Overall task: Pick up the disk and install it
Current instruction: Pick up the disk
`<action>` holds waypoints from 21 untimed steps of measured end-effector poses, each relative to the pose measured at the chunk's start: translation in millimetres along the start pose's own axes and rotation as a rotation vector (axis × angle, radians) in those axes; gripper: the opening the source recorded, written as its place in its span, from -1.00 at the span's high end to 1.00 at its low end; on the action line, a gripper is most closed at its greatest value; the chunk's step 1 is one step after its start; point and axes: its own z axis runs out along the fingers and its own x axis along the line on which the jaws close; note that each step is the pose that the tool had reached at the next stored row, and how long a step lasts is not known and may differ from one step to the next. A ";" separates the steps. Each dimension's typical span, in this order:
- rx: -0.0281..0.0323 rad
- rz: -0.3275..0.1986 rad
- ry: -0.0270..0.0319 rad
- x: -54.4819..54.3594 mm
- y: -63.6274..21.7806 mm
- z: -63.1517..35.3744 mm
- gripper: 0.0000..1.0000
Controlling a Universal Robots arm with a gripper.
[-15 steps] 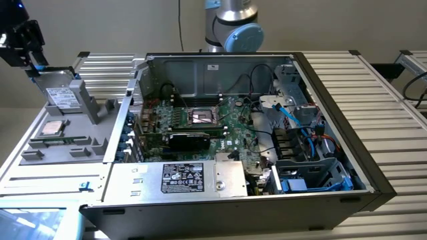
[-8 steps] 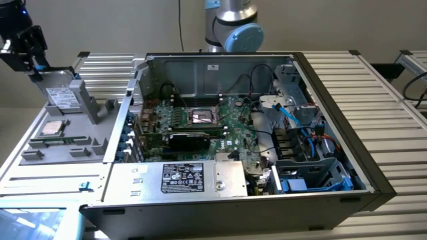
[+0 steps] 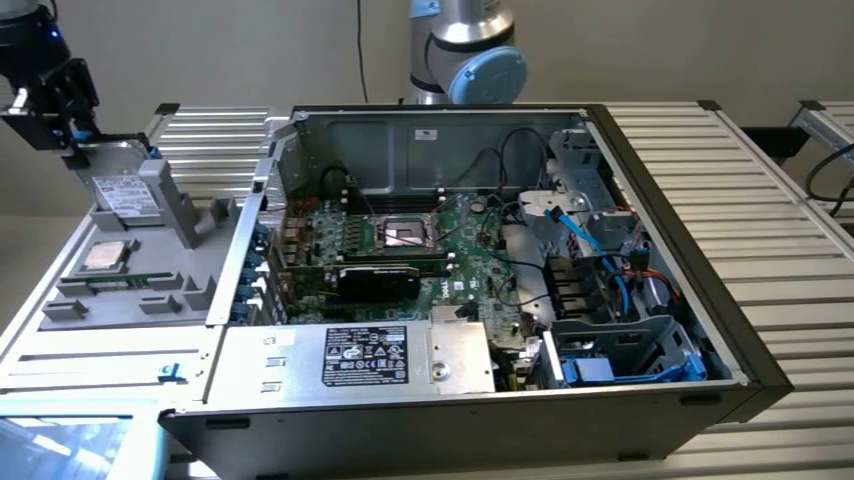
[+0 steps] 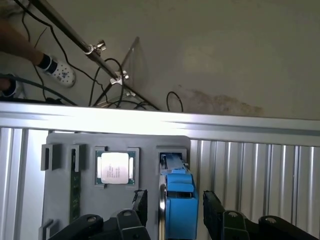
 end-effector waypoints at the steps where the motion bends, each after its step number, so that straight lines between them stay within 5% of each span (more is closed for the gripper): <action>1: 0.0001 0.000 -0.0001 0.0 -0.1 1.3 -0.15; 13: 0.0002 0.000 -0.0005 -0.1 -0.3 6.7 -0.15; 21: 0.0010 -0.001 -0.0178 0.3 -0.5 10.6 -0.15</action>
